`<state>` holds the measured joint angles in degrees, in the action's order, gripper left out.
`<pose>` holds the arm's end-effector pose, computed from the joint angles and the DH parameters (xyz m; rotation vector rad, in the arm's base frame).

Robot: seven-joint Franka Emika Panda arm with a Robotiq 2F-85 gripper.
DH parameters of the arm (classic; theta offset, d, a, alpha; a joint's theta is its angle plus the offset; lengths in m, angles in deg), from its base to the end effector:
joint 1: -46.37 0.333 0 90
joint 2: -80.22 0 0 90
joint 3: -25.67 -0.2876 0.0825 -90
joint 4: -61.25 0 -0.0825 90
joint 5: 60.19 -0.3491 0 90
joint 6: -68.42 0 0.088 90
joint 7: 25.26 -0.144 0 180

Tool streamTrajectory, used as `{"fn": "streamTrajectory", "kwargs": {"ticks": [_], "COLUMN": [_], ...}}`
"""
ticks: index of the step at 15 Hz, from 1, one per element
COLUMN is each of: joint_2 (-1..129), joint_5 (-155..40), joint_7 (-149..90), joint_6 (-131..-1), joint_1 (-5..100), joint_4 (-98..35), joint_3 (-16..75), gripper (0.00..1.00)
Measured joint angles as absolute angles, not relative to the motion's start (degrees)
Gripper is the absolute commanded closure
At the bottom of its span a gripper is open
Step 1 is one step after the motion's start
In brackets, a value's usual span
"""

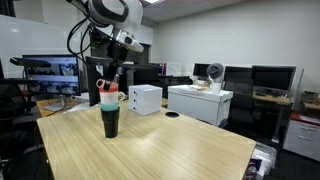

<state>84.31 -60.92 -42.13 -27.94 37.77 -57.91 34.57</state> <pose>0.4297 -0.1342 0.3876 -2.9372 0.9104 0.5078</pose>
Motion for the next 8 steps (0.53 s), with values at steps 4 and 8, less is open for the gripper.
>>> {"fn": "streamTrajectory", "kwargs": {"ticks": [4,8], "joint_2": [84.36,84.4], "joint_5": [-60.92,-60.91], "joint_7": [-42.13,-42.13], "joint_6": [-27.94,-27.84], "joint_1": [37.77,37.9], "joint_4": [-57.91,-57.3], "joint_3": [34.13,33.62], "gripper": [0.98,0.97]}}
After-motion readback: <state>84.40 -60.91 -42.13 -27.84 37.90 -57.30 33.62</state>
